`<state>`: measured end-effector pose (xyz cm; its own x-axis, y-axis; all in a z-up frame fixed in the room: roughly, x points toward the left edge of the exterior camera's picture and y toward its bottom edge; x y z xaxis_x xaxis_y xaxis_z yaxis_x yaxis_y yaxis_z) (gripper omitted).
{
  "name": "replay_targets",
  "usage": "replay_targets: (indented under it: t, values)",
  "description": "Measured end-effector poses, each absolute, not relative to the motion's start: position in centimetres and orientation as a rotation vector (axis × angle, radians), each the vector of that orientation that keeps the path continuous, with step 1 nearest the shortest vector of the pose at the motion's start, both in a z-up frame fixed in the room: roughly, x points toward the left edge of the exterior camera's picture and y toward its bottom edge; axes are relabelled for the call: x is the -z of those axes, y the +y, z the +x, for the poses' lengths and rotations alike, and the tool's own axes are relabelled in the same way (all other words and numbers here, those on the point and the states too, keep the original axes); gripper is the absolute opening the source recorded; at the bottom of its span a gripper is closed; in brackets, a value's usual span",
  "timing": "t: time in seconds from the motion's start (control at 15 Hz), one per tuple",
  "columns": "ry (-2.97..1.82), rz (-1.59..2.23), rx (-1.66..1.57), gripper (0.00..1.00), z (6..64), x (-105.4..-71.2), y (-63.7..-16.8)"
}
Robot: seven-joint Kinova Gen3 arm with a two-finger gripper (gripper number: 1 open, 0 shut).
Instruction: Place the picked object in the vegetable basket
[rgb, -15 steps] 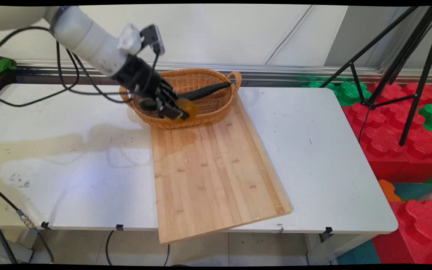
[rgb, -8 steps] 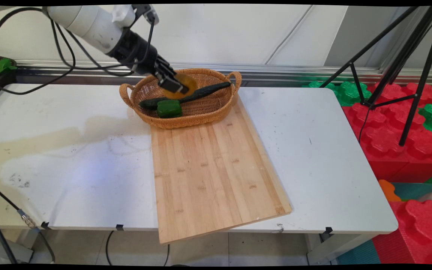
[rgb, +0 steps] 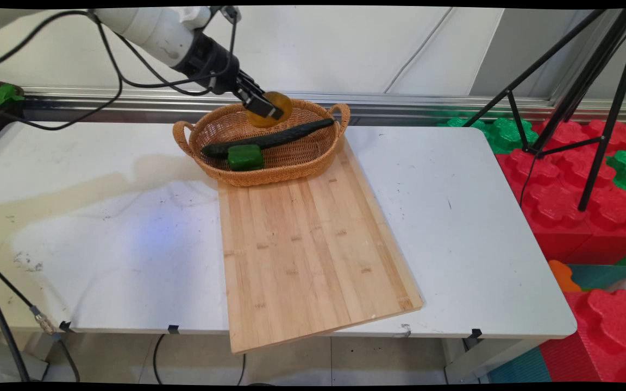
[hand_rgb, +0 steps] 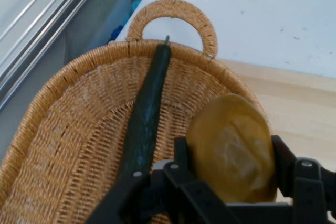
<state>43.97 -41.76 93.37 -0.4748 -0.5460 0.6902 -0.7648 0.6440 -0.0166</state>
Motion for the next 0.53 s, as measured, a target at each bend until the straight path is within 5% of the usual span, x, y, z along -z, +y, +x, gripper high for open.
replay_targets:
  t: [0.53]
  values:
    - [-2.199, 1.078, -0.332, 0.0, 42.5, -88.3, -46.3]
